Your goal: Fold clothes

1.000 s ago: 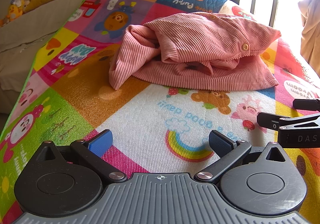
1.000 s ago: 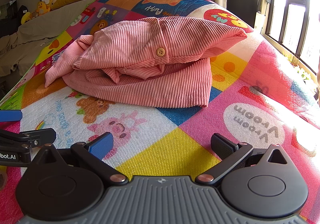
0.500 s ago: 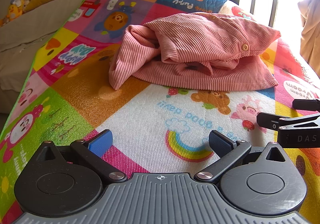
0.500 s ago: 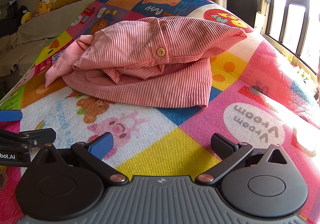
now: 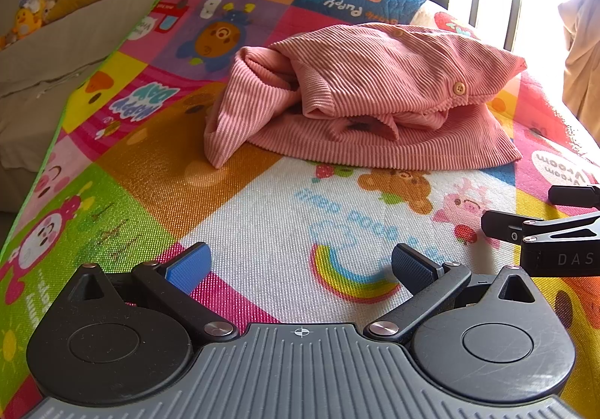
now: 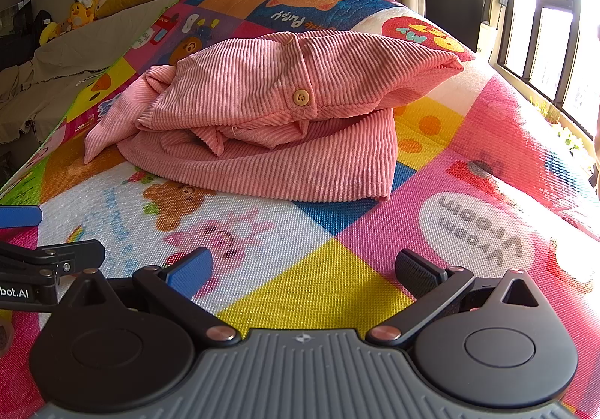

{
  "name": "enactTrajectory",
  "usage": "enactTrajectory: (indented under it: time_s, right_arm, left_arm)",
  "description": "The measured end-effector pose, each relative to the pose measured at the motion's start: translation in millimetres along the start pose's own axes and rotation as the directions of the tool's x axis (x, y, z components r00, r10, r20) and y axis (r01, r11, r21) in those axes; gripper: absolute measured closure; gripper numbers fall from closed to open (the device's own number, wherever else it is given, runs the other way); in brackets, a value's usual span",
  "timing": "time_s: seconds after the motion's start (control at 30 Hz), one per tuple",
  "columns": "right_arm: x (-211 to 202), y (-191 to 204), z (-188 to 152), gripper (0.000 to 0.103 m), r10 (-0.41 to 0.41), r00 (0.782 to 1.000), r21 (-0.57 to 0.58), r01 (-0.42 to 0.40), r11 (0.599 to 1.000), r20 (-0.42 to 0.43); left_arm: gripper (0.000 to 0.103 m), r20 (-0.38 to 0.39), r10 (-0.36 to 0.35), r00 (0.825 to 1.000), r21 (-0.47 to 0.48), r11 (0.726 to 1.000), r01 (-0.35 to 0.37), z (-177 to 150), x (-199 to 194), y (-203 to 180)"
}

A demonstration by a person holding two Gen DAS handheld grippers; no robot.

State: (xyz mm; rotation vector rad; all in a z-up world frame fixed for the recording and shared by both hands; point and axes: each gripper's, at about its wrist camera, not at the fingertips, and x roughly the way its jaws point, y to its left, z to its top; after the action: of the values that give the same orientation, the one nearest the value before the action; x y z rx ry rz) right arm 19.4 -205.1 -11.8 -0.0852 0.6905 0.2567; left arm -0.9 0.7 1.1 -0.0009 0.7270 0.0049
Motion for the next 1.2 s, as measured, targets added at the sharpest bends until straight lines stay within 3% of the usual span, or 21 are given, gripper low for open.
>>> enactTrajectory:
  time_s: [0.7,0.9,0.97,1.0,1.07,1.13,1.2]
  right_arm:
    - [2.5,-4.0,1.7,0.000,0.016,1.000,0.017,-0.016,1.000,-0.005]
    - [6.5,-5.6,13.3,0.000,0.052,0.994,-0.058,-0.058,0.997,-0.098]
    - [9.6,-11.2,23.0,0.000,0.087,0.986,-0.071,-0.098,0.993,-0.145]
    - [7.2,-16.5,28.2,0.000,0.099,0.987,-0.053,-0.106,0.993,-0.127]
    - [-5.3,-27.0,38.0,0.000,0.092,0.996,-0.036,-0.092,0.995,0.008]
    - [-5.6,-25.3,49.7,0.000,-0.042,0.993,-0.131,0.057,0.990,0.111]
    - [5.9,-21.7,59.1,0.000,-0.147,0.974,-0.228,0.185,0.956,0.172]
  left_arm:
    - [0.000,-0.011,0.006,1.000,0.010,1.000,-0.006,2.3,0.7,-1.0]
    - [0.000,-0.040,-0.059,0.997,0.075,0.995,0.062,17.1,5.0,2.2]
    - [0.000,-0.010,-0.060,0.998,0.114,0.992,0.061,30.8,5.7,1.2]
    - [0.000,0.007,-0.059,0.998,0.136,0.989,0.057,37.6,6.2,0.4]
    - [0.000,0.058,-0.038,0.998,0.202,0.979,0.025,51.1,8.0,-3.6]
    - [0.000,0.083,-0.036,0.996,0.246,0.969,0.015,61.7,14.6,-9.0]
    - [0.000,0.070,-0.058,0.996,0.276,0.960,0.037,70.0,25.2,-16.2]
